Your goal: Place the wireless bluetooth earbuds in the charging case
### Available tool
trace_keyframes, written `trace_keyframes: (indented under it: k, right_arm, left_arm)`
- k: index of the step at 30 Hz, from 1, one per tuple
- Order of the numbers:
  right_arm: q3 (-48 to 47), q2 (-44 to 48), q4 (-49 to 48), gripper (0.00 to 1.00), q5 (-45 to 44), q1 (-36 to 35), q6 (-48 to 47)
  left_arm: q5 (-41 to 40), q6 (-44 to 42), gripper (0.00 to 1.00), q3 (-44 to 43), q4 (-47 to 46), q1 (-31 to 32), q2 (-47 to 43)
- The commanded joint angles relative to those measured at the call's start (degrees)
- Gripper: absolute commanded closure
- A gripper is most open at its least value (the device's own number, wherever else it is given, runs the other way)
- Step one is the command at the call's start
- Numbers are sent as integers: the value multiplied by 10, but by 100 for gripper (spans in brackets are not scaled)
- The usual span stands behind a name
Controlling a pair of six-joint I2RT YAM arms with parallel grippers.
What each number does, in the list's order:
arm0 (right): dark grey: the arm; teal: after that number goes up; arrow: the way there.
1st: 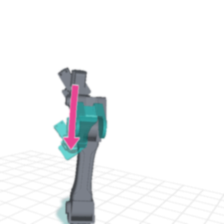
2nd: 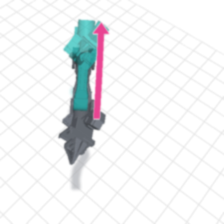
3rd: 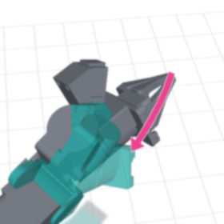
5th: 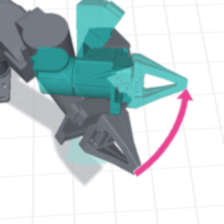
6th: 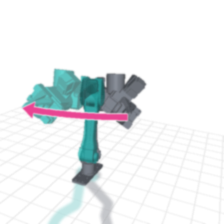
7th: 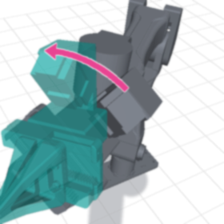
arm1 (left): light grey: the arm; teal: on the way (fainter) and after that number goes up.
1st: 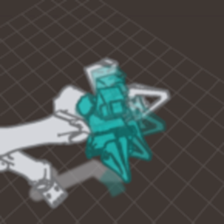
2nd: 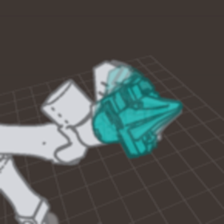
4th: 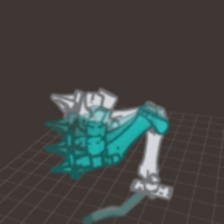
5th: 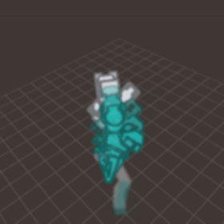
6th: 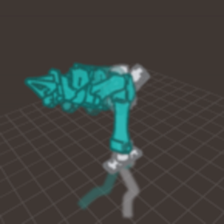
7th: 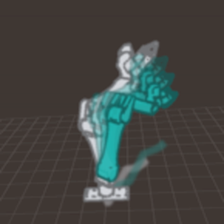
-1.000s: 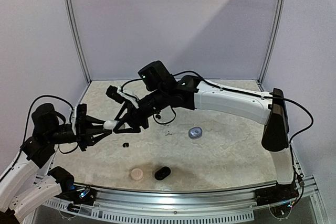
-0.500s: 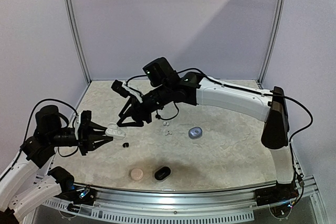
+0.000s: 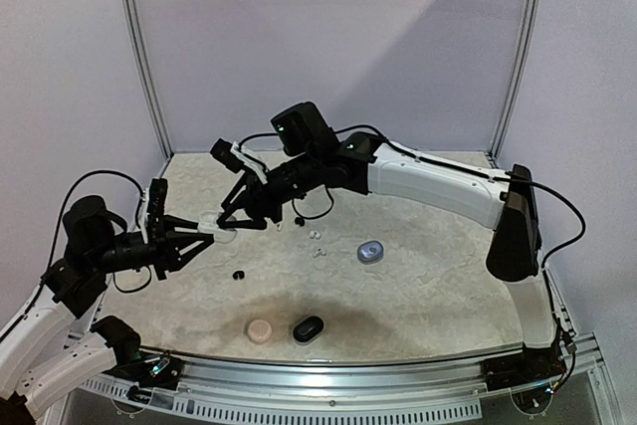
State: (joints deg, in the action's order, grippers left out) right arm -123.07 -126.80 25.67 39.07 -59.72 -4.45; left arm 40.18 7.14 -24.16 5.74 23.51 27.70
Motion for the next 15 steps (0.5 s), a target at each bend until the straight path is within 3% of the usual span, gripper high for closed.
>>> trace_keyframes:
  k: [1,7,15]
  right_arm:
    - [-17,-6,-47,42,33,21,34]
    - [-16,-5,-144,35,10,55,113]
    - [-56,-94,-153,36,-299,85,207]
  left_arm:
    - [-51,98,100,11,-24,-16,7]
    - [-94,159,100,15,-22,-35,8]
    - [-215,175,100,24,-5,-57,0]
